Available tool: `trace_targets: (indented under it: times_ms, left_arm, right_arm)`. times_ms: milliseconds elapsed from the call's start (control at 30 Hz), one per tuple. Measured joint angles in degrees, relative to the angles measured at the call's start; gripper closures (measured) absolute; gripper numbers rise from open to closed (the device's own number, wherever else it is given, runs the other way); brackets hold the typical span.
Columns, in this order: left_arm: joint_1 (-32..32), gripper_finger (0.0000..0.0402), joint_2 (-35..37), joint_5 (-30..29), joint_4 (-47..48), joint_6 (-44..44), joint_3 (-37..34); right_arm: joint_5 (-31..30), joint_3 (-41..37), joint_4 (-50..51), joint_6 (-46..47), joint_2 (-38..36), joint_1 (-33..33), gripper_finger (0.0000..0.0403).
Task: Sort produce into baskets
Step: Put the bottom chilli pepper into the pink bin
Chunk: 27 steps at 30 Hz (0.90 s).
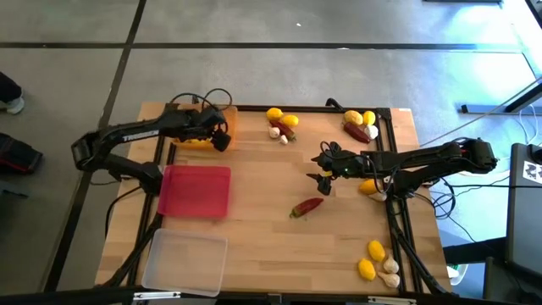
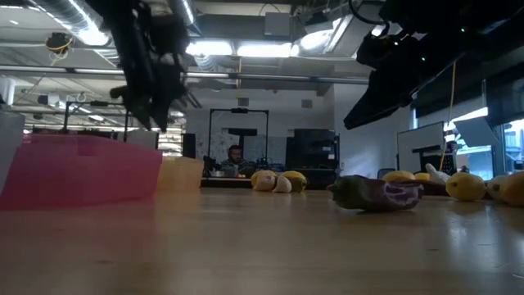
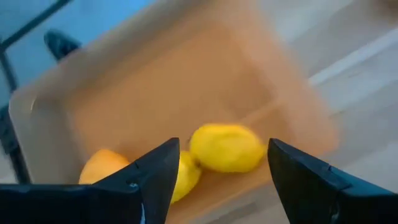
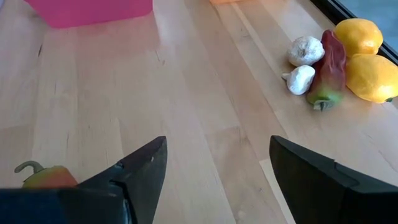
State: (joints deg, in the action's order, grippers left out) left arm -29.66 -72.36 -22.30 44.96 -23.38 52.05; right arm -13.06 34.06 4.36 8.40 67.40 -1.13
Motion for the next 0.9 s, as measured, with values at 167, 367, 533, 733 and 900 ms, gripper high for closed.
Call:
trace_targets:
  times_ms: [167,367,533,733,900]
  left_arm:
    - [5.0,0.0163,4.5,0.0,-6.6,5.1,0.3]
    - [11.0,0.0163,5.7,0.1,-12.3,9.1,0.3]
    - [15.0,0.0163,4.8,0.1,-16.1,11.0,0.2]
    - [18.4,0.0163,4.3,0.1,-20.0,12.3,0.2]
    - [19.5,0.0163,4.3,0.1,-20.8,13.3,0.2]
  right_arm:
    - [0.1,0.0,0.1,0.0,0.0,0.0,0.0125]
    - [4.0,0.0,0.4,-0.1,0.0,0.0,0.0125]
    - [10.3,0.0,1.4,-1.7,0.0,0.0,0.0125]
    - [15.5,-1.1,4.1,-4.0,0.4,0.0,0.0125]
    - [17.7,-4.8,4.5,-5.2,2.6,0.0,0.0125]
